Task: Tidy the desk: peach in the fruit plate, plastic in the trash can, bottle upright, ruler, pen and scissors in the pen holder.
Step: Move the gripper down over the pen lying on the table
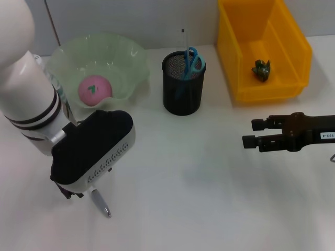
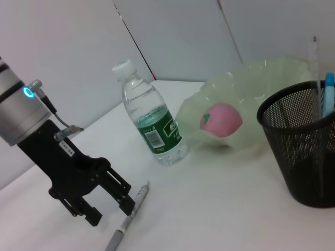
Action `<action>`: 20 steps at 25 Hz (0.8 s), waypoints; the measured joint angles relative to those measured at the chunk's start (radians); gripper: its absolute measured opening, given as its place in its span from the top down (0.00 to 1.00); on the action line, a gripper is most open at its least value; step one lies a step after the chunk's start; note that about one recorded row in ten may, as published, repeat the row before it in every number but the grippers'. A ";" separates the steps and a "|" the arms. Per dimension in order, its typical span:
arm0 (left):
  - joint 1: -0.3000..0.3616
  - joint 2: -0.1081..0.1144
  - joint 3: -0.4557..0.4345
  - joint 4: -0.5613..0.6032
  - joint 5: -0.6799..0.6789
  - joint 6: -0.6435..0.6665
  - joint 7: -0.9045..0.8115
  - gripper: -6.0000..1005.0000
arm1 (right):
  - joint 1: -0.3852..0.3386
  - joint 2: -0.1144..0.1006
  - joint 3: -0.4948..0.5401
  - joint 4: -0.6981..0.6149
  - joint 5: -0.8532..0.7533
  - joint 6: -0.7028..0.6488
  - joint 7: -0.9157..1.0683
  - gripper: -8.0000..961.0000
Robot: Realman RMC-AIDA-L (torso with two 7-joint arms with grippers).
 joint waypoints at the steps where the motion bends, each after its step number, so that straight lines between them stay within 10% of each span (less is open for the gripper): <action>1: 0.000 0.000 0.000 0.000 0.000 0.000 0.000 0.26 | 0.000 0.000 0.000 0.000 0.000 0.000 0.000 0.15; 20: -0.054 0.004 0.067 -0.162 -0.035 -0.096 0.048 0.40 | 0.004 0.001 -0.009 0.023 -0.003 0.027 -0.008 0.15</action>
